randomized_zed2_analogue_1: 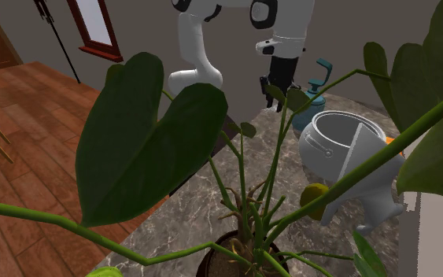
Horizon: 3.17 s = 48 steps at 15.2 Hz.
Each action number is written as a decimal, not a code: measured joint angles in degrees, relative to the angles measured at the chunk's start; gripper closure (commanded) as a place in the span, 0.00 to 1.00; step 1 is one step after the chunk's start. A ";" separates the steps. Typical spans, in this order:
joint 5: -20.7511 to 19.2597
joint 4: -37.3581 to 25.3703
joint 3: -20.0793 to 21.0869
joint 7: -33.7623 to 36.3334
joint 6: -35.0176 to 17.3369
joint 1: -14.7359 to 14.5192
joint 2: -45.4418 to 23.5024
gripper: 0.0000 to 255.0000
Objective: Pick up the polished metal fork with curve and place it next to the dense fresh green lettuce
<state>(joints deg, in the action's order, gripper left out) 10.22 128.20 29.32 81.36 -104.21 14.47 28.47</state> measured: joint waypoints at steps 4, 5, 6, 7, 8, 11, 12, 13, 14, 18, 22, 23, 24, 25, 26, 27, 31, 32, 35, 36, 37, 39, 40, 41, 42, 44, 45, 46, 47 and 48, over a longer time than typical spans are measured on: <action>-1.73 0.44 -4.00 -5.10 -0.39 1.93 -0.39 1.00; -2.08 0.68 -4.95 -6.32 -0.46 2.33 -0.32 1.00; -2.56 0.66 -5.95 -7.62 -0.51 2.85 -0.48 1.00; -3.16 0.29 -7.03 -9.02 -0.52 3.50 -0.95 1.00; -3.78 0.19 -7.87 -10.27 -1.24 4.17 -1.88 1.00; -5.41 -1.50 -10.32 -13.64 -1.74 5.99 -4.22 1.00; -5.88 -1.67 -11.38 -15.07 -1.88 6.61 -4.59 1.00; -6.34 -1.83 -12.26 -16.33 -2.27 7.18 -5.19 1.00; -6.73 -2.19 -12.92 -17.27 -2.53 7.65 -5.85 1.00; -8.50 -4.59 -16.10 -21.84 -3.54 9.96 -9.37 1.00; -10.08 -9.02 -19.25 -26.53 -3.60 12.30 -13.83 1.00; -10.33 -10.10 -19.74 -27.30 -3.62 12.69 -14.94 1.00; -10.65 -11.53 -20.44 -28.42 -3.53 13.24 -16.29 1.00; -10.84 -12.45 -21.12 -29.50 -3.38 13.73 -17.05 1.00; -11.03 -13.64 -21.68 -30.43 -3.27 14.17 -18.10 1.00; -11.27 -15.07 -22.37 -31.56 -3.29 14.72 -19.51 1.00; -11.97 -21.21 -24.64 -35.56 -3.73 16.68 -25.99 1.00; -12.04 -22.18 -24.86 -35.93 -3.72 16.88 -26.99 1.00; -12.10 -21.29 -25.11 -36.39 -5.20 17.12 -27.56 1.00; -12.11 -20.71 -25.14 -36.45 -5.88 17.15 -27.68 1.00; -12.14 -20.17 -25.12 -36.37 -6.63 17.13 -27.89 1.00; -12.17 -18.93 -25.09 -36.26 -7.97 17.10 -27.99 1.00; -12.18 -18.26 -25.16 -36.38 -8.82 17.17 -28.17 1.00; -12.21 -17.37 -25.13 -36.27 -9.74 17.14 -28.21 1.00; -12.23 -16.84 -25.13 -36.24 -10.39 17.14 -28.33 1.00; -12.29 -15.88 -25.14 -36.19 -11.79 17.15 -28.77 1.00; -12.32 -15.22 -25.07 -36.01 -12.57 17.08 -28.89 1.00; -12.34 -14.58 -25.06 -35.98 -13.35 17.07 -29.03 1.00; -12.37 -13.96 -25.10 -36.02 -14.19 17.11 -29.26 1.00; -12.39 -13.59 -25.16 -36.10 -14.78 17.17 -29.48 1.00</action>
<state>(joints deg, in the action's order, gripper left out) -2.17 114.61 4.17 45.26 -118.99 31.64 -1.01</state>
